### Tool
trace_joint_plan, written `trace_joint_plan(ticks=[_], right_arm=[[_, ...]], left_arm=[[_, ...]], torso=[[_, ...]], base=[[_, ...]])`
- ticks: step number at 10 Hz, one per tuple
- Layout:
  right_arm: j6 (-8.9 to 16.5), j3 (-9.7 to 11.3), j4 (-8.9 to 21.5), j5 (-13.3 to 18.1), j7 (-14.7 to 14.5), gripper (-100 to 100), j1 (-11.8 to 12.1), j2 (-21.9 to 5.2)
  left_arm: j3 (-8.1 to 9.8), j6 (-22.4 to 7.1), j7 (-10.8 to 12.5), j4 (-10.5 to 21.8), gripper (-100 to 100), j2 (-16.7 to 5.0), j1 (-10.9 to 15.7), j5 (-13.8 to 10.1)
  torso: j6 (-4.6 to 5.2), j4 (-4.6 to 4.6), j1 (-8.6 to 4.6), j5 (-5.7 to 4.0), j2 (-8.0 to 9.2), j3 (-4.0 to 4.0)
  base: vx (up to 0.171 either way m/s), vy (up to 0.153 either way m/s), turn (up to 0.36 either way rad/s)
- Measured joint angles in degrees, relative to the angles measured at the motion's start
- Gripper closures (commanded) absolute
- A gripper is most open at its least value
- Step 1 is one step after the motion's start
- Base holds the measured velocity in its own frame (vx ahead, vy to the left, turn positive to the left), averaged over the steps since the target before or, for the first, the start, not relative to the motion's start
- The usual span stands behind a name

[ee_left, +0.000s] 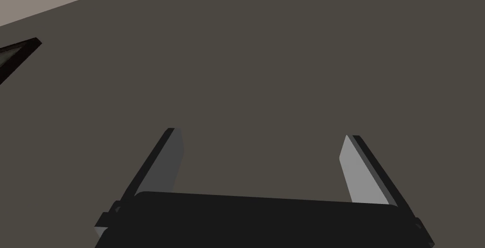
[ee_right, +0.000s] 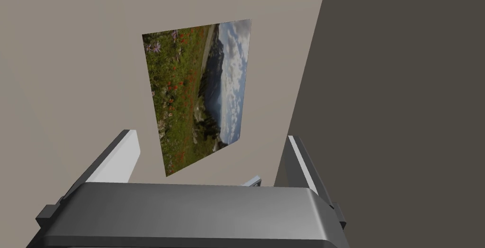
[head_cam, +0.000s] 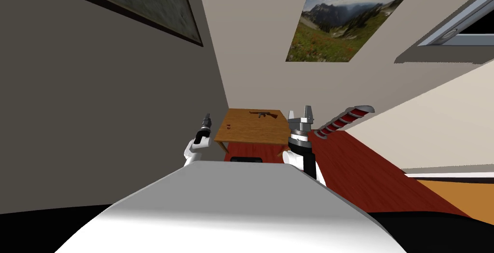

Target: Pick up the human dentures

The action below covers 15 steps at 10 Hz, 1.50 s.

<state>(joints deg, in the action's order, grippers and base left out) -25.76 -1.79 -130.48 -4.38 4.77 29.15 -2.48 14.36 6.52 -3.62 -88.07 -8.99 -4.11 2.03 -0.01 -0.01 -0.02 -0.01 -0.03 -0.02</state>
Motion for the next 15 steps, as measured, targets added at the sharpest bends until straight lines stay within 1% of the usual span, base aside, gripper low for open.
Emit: trace_joint_plan(ticks=[1, 2, 3, 5, 6, 7, 9, 10, 12, 13, 14, 15], right_arm=[[0.00, 0.00, 0.00, 0.00, 0.00, 0, 0.00, 0.00], [0.00, 0.00, 0.00, 0.00, 0.00, 0, 0.00, 0.00], [0.00, 0.00, 0.00, 0.00, 0.00, 0, 0.01, 0.00], [0.00, 0.00, 0.00, 0.00, 0.00, 0, 0.00, 0.00], [0.00, 0.00, 0.00, 0.00, 0.00, 0, 0.00, 0.00], [0.00, 0.00, 0.00, 0.00, 0.00, 0, 0.01, 0.00], [0.00, 0.00, 0.00, 0.00, 0.00, 0, 0.01, 0.00], [0.00, 0.00, 0.00, 0.00, 0.00, 0, 0.01, 0.00], [0.00, 0.00, 0.00, 0.00, 0.00, 0, 0.01, 0.00], [0.00, 0.00, 0.00, 0.00, 0.00, 0, 0.00, 0.00], [0.00, 0.00, 0.00, 0.00, 0.00, 0, 0.01, 0.00], [0.00, 0.00, 0.00, 0.00, 0.00, 0, 0.00, 0.00]], left_arm=[[0.23, -0.63, 0.22, 0.94, -100, -0.20, 0.24, 0.03], [0.80, -1.07, 0.39, 2.90, -100, -0.06, 1.39, 0.34], [1.05, -1.66, 0.65, 4.22, -100, -0.34, 1.89, 0.35], [1.90, -3.18, 0.94, 7.34, -100, -0.18, 3.82, 0.81], [2.50, -3.98, 1.04, 9.29, -100, -0.09, 5.33, 1.11], [2.64, -4.70, 1.26, 10.28, -100, -0.17, 5.53, 1.15], [3.43, -6.13, 1.46, 12.62, -100, 0.30, 7.10, 1.66], [3.56, -6.05, 1.44, 13.88, -100, 0.42, 7.35, 1.75], [4.37, -6.68, 1.62, 17.30, -100, 0.71, 9.16, 2.20], [4.93, -7.48, 1.66, 19.00, -100, 1.06, 10.23, 2.55], [5.14, -7.86, 1.78, 20.35, -100, 1.15, 10.58, 2.67], [5.70, -8.52, 1.90, 22.11, -100, 1.39, 11.72, 2.99]], torso=[[-0.03, 0.00, 0.01, 0.00, 0.01, 0.01], [0.00, 0.00, 0.01, 0.00, -0.01, 0.00], [-0.04, 0.00, 0.02, 0.00, 0.00, 0.00], [-0.03, 0.00, 0.01, 0.00, 0.00, 0.00], [0.00, 0.00, -0.01, 0.00, -0.01, 0.00], [-0.04, 0.00, 0.01, 0.00, 0.01, 0.00], [-0.03, 0.00, 0.01, 0.00, 0.01, 0.00], [-0.04, 0.00, 0.02, 0.00, 0.02, 0.01], [-0.03, 0.00, 0.01, 0.00, 0.01, 0.01], [-0.02, 0.00, 0.00, 0.00, 0.01, 0.00], [-0.04, 0.00, 0.01, 0.00, 0.02, 0.01], [-0.02, 0.00, 0.00, -0.01, 0.01, 0.01]], base=[[0.007, -0.003, -0.082], [0.006, -0.001, -0.031], [0.005, -0.001, -0.126], [0.003, -0.003, -0.052], [0.007, -0.001, -0.052], [0.005, -0.002, -0.081], [0.002, 0.000, -0.022], [0.004, -0.003, -0.086], [0.004, -0.001, -0.068], [0.004, -0.001, -0.042], [0.005, -0.003, -0.079], [0.005, -0.001, -0.041]])
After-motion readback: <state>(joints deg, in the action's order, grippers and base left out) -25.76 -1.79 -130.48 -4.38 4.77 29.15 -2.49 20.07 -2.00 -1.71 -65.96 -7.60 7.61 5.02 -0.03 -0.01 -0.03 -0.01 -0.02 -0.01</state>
